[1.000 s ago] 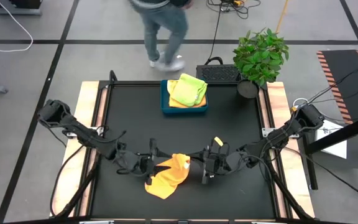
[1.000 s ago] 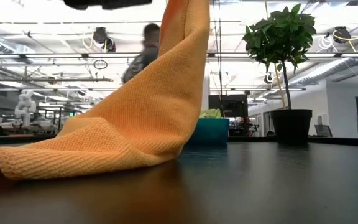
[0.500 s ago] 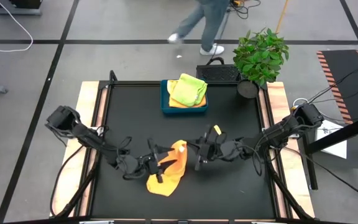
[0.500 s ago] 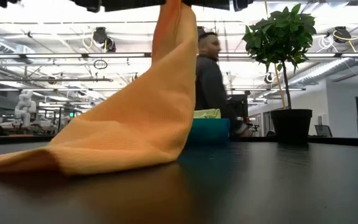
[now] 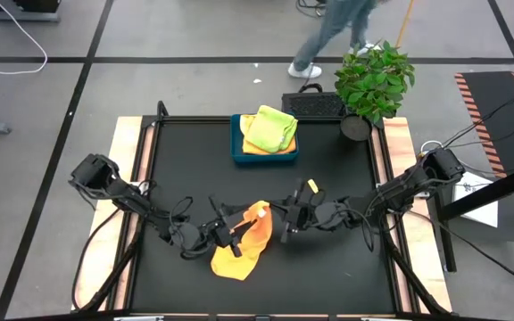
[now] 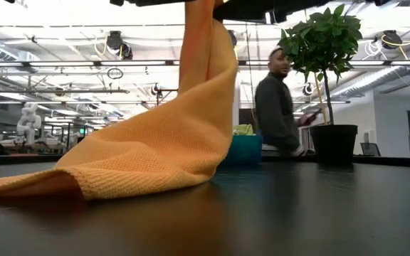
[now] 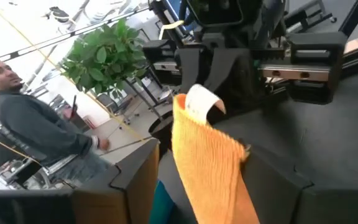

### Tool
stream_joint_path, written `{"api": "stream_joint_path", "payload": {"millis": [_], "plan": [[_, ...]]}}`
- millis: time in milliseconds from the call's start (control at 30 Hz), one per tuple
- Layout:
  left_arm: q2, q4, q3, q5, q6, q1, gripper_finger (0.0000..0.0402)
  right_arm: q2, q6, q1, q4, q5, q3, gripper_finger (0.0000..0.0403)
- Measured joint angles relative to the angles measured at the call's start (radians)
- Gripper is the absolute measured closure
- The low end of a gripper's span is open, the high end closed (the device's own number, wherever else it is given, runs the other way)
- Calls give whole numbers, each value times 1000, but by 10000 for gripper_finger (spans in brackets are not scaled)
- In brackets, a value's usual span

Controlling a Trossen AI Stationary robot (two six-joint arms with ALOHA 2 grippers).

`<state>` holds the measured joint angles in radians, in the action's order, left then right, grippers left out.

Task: Fold microfiber towels
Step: Fold the orange microfiber cloth

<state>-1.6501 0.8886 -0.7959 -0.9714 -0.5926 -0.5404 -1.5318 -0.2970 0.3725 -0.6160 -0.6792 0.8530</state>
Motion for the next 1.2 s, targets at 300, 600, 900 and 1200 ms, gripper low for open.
{"api": "stream_joint_path", "payload": {"millis": [300,600,900,1200], "plan": [[0,-82,0,7,25,47,306,0,1,0,-73,2,-53,403],[0,-160,0,85,81,64,396,0,59,0,-75,71,-93,403],[0,-312,0,224,294,62,398,0,239,5,-76,190,-205,400],[0,-355,0,312,361,85,398,1,317,9,-202,261,-334,398]]}}
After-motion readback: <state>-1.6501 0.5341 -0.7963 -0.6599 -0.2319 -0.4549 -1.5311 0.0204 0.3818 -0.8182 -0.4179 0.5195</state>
